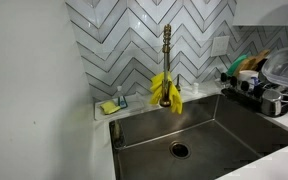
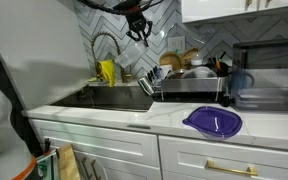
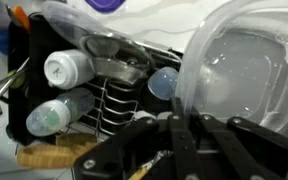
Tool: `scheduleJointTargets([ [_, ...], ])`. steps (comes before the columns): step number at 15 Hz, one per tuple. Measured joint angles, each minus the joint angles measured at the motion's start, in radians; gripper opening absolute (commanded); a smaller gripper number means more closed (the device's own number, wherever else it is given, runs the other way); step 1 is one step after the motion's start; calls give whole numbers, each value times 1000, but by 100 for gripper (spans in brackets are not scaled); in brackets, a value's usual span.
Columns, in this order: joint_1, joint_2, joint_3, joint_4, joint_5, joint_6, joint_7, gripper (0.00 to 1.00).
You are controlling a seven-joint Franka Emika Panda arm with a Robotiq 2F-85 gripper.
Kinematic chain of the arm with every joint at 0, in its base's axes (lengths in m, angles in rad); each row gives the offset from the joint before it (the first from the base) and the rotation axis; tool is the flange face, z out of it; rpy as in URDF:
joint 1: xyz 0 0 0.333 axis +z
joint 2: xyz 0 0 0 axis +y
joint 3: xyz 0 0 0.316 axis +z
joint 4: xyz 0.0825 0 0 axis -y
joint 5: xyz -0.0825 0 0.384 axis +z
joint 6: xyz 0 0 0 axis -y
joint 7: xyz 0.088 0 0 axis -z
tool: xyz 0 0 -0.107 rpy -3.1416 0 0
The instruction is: Close the tap faucet then remove the tupperware from the drying rack
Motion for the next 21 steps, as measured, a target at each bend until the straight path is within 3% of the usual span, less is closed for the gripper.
scheduleJointTargets([
  [4, 49, -2, 63, 24, -92, 125, 4, 1],
  [8, 76, -6, 95, 18, -113, 270, 48, 1],
  [14, 81, -53, 106, -72, -136, 509, 127, 1],
  [15, 81, -64, 105, -96, -136, 562, 140, 6],
  [21, 81, -60, 104, -96, -136, 574, 142, 1],
])
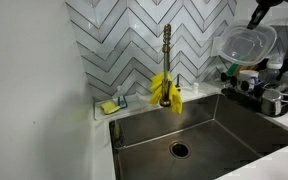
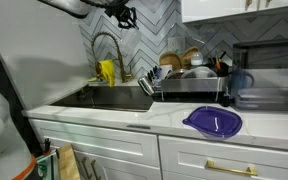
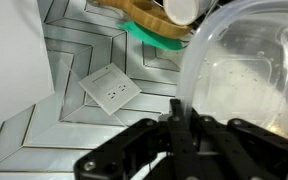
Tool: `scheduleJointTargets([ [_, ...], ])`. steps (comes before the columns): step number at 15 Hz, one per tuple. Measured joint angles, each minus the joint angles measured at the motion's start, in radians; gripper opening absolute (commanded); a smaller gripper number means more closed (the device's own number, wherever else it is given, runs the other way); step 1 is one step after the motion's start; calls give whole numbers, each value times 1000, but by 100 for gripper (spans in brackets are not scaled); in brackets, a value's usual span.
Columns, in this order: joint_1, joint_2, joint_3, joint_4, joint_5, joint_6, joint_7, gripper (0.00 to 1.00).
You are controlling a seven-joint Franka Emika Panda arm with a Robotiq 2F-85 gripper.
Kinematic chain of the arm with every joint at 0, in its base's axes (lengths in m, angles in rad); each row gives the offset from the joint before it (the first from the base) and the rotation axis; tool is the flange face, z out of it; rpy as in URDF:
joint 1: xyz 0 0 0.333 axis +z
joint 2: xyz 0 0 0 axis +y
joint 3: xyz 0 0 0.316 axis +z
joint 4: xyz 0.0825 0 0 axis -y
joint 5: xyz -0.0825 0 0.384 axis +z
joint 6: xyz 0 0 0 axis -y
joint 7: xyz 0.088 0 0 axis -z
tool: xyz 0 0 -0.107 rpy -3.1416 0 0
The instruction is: Close the tap faucet then remove the tupperware from the drying rack
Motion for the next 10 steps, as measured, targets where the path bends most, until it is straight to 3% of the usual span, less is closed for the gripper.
scheduleJointTargets([
  [3, 0, 0, -10, -19, 1, 80, -4, 1],
  [7, 1, -10, -44, -109, 24, 324, -5, 1],
  [10, 3, -24, -73, -182, 55, 444, -5, 1],
])
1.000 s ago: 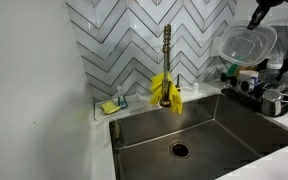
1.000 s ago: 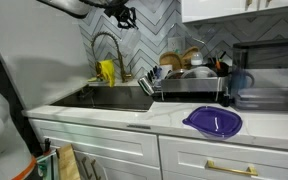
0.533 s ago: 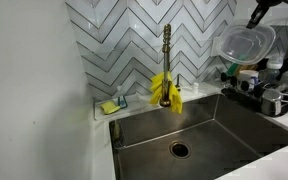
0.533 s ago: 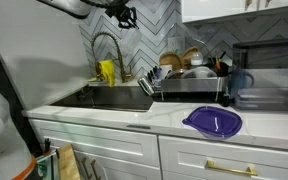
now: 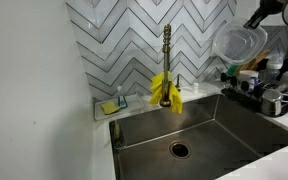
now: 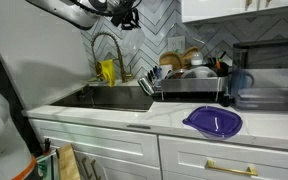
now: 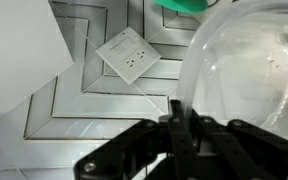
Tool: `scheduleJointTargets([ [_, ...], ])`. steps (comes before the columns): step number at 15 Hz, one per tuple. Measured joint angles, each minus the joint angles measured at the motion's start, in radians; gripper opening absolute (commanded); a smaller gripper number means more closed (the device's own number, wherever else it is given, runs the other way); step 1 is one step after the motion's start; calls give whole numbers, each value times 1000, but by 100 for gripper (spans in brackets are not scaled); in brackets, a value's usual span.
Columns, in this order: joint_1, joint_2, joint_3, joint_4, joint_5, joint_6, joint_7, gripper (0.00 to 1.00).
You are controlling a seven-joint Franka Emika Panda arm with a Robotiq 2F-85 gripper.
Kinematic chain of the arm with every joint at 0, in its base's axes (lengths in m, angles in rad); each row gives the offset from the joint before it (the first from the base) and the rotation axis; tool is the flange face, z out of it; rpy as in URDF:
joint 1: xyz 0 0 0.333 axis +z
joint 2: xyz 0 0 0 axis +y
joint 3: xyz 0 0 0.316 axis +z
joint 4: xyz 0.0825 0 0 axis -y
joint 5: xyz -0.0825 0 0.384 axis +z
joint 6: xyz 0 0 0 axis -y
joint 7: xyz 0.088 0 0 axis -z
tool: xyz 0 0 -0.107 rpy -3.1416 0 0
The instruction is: Close the tap faucet then remove the tupperware from the drying rack
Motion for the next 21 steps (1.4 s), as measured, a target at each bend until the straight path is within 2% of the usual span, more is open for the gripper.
scheduleJointTargets([
  [7, 35, -45, -54, -93, 38, 182, -23, 1],
  [12, 67, -60, -69, -108, 31, 249, -71, 1],
  [21, 23, -61, -61, -107, -28, 501, -82, 1],
])
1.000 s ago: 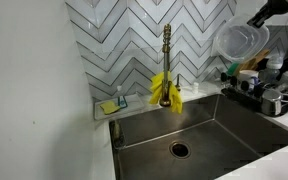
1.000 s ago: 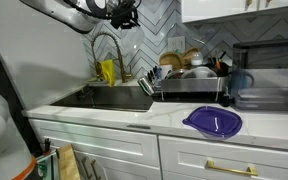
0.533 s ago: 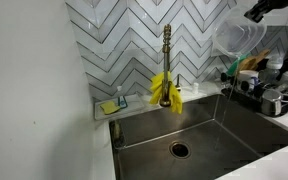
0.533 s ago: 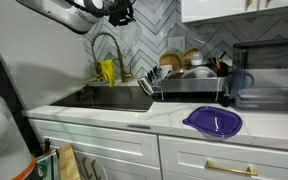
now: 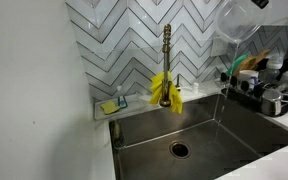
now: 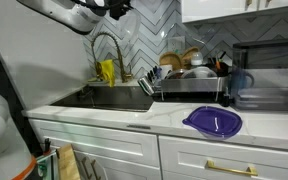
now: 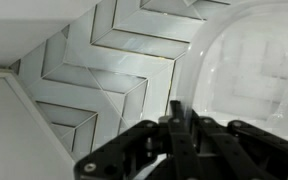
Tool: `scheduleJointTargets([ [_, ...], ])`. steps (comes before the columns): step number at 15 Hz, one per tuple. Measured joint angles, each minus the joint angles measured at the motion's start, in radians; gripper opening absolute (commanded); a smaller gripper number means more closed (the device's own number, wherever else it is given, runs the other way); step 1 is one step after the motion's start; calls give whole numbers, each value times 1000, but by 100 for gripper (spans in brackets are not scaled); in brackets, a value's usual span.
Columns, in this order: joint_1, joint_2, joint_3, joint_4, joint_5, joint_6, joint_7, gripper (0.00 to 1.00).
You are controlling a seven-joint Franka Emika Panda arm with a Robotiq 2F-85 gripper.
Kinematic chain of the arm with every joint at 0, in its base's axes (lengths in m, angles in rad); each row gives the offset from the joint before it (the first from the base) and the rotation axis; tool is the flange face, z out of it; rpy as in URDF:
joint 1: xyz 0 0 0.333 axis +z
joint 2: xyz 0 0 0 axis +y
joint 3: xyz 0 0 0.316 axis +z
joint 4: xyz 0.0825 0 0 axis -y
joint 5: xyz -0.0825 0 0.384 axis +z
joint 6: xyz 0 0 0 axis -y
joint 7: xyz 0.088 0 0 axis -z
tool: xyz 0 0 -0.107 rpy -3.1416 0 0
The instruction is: Close the tap faucet then remove the tupperware from the drying rack
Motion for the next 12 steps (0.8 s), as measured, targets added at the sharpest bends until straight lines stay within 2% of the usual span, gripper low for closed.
scheduleJointTargets([
  [3, -31, 1, 13, 1, -23, 76, 2, 1],
  [7, -57, 1, 43, 8, -56, 57, 2, 1],
  [9, -68, 0, 68, 20, -64, -37, -7, 1],
  [12, -84, -1, 106, 54, -68, -252, -17, 1],
])
